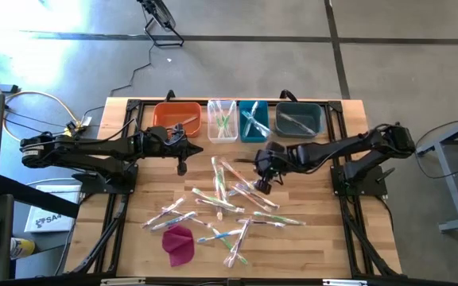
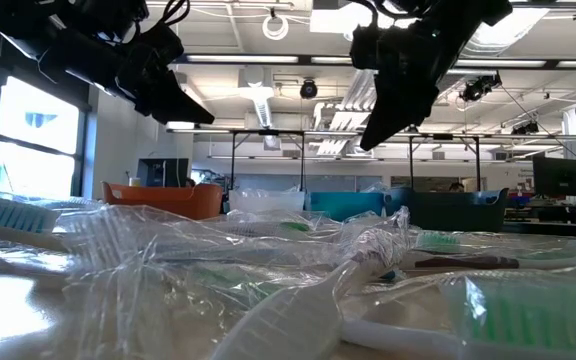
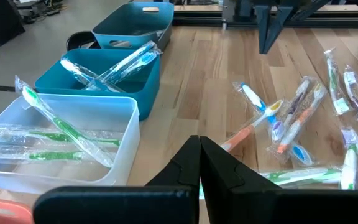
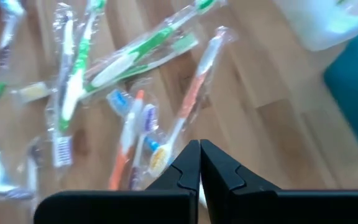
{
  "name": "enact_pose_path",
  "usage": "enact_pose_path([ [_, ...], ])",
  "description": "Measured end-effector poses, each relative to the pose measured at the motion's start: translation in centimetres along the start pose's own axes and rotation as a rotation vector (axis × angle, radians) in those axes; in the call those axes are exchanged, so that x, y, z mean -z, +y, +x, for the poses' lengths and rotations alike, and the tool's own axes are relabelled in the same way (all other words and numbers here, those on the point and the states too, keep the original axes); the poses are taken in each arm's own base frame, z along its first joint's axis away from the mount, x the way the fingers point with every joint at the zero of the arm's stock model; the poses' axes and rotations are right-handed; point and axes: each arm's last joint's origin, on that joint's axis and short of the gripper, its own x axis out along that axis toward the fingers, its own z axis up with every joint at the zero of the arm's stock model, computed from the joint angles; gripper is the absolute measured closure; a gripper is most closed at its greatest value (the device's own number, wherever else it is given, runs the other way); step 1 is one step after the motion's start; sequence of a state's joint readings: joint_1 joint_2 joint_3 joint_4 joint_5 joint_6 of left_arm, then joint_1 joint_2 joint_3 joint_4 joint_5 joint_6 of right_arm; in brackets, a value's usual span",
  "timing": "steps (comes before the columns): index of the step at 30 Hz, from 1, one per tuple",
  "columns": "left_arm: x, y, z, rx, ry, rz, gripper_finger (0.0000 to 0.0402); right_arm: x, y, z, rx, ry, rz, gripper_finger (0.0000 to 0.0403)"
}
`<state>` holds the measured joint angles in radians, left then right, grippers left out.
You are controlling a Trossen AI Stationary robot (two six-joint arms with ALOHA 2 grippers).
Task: Pick & Place Toothbrushes
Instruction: Put the orange toothbrush into the orange bin
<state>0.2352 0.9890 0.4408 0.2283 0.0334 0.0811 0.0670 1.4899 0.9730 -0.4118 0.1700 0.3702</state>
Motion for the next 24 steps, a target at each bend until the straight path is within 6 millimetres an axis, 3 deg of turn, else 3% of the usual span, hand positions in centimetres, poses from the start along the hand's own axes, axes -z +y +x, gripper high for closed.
enact_pose_path([
  [11,0.0,0.0,0.0,0.000,0.000,0.000,0.0402,0.8,1.7,-0.3,0.037,-0.035,-0.176,0.0400],
  [18,0.0,0.0,0.0,0.001,0.003,0.000,0.0402,2.7,-0.3,-0.9,-0.003,-0.140,-0.135,0.0400],
  [24,0.0,0.0,0.0,0.000,0.000,-0.012,0.0402,4.3,-2.0,-3.0,-0.112,-0.444,-0.167,0.0400],
])
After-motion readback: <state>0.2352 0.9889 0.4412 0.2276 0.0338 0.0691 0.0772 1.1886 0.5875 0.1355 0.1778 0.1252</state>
